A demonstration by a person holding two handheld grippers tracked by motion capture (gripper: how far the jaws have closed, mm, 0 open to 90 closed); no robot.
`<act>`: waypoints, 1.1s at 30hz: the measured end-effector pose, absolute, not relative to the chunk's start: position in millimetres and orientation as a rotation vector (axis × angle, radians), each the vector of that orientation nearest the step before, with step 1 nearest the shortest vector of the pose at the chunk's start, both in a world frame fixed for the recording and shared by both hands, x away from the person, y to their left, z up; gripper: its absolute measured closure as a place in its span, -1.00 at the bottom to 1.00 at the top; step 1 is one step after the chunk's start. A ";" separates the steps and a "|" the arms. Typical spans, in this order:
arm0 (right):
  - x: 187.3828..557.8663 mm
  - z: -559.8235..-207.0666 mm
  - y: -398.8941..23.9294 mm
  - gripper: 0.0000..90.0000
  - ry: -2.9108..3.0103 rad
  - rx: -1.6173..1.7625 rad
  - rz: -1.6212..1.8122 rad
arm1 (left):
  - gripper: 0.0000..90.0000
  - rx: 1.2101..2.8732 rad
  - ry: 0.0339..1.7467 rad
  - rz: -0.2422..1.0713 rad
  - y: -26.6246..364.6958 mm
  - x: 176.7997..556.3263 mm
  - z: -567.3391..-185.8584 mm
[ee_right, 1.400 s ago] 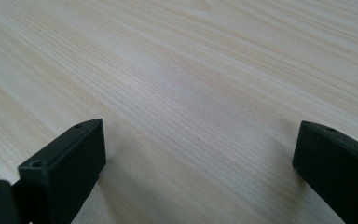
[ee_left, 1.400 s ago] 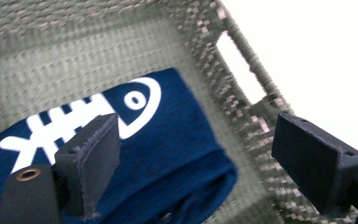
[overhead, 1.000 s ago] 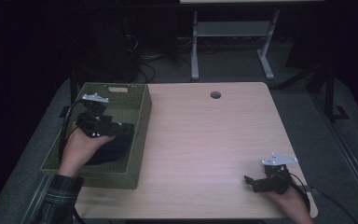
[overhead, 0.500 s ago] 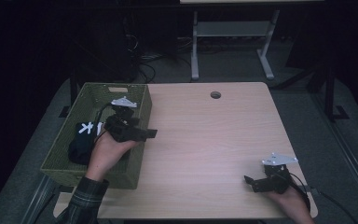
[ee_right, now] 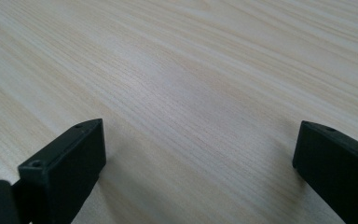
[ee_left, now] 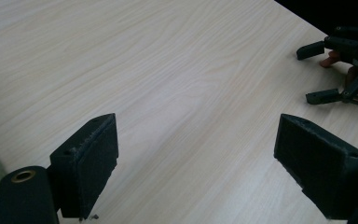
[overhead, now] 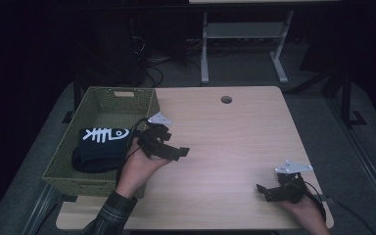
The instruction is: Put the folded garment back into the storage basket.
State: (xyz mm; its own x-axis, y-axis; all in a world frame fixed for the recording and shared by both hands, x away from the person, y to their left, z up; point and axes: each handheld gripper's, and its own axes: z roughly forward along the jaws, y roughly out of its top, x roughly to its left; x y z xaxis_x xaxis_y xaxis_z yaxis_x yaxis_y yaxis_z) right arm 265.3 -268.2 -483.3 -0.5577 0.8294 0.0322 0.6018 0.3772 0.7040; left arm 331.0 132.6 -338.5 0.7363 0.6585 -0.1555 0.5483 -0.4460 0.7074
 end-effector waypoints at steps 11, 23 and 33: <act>265.3 -483.3 -268.2 -0.95 2.315 1.254 0.977 | -0.70 2.196 0.833 0.193 107.2 325.1 -369.7; 265.3 -483.2 -268.2 -0.95 2.316 1.254 0.977 | -0.70 2.229 0.806 0.204 92.1 322.1 -410.2; 265.5 -483.3 -268.4 -0.95 2.315 1.248 0.976 | -0.70 2.221 0.800 0.224 91.6 322.1 -439.9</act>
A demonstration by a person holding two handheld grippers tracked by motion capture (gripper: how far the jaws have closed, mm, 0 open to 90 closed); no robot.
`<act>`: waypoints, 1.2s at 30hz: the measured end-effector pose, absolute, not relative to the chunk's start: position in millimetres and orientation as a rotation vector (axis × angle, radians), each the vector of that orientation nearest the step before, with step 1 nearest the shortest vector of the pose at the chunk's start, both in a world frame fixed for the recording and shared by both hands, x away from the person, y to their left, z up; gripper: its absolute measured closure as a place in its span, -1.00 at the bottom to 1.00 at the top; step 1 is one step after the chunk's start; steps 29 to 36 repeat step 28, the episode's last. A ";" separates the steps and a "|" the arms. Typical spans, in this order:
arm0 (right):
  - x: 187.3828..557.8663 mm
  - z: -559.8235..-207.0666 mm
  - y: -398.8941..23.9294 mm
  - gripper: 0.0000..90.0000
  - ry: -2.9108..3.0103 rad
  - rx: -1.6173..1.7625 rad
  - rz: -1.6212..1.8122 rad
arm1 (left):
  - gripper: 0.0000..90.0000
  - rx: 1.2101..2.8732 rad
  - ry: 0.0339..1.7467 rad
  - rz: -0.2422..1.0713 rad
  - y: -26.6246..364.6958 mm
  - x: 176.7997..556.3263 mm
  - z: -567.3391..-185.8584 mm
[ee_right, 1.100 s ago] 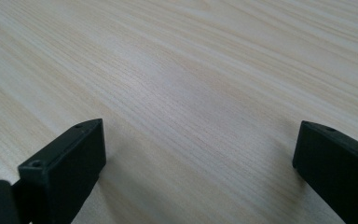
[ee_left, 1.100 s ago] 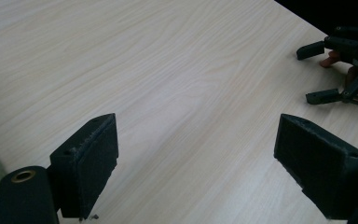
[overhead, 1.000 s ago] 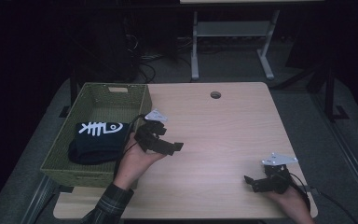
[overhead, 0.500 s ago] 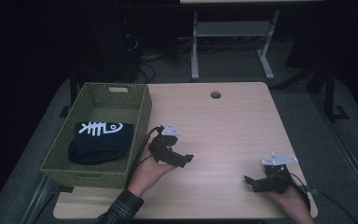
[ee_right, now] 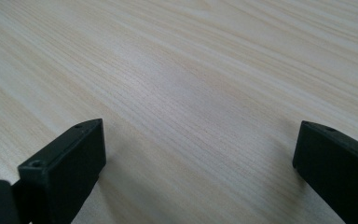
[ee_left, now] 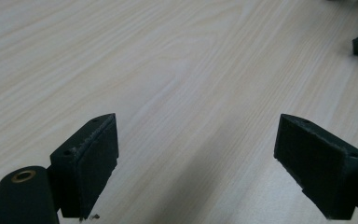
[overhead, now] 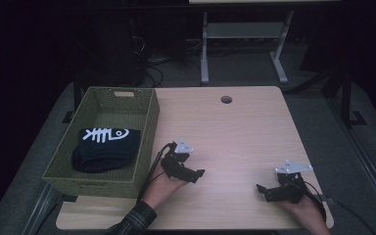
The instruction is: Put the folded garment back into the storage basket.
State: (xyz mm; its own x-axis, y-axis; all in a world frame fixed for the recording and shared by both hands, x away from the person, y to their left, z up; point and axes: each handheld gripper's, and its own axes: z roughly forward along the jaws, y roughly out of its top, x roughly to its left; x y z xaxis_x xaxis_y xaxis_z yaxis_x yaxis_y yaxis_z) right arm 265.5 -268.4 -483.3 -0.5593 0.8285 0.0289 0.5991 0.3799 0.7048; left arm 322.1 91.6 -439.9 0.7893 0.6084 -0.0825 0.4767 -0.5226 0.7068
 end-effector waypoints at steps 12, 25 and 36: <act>265.5 -483.3 -268.4 -0.95 2.316 1.248 0.977 | -0.71 2.290 0.777 0.244 82.7 317.8 -469.7; 265.5 -483.3 -268.4 -0.95 2.316 1.248 0.977 | -0.72 2.243 0.749 0.322 84.8 316.2 -478.3; 265.5 -483.3 -268.4 -0.95 2.316 1.248 0.977 | -0.72 2.243 0.747 0.321 84.9 316.3 -478.4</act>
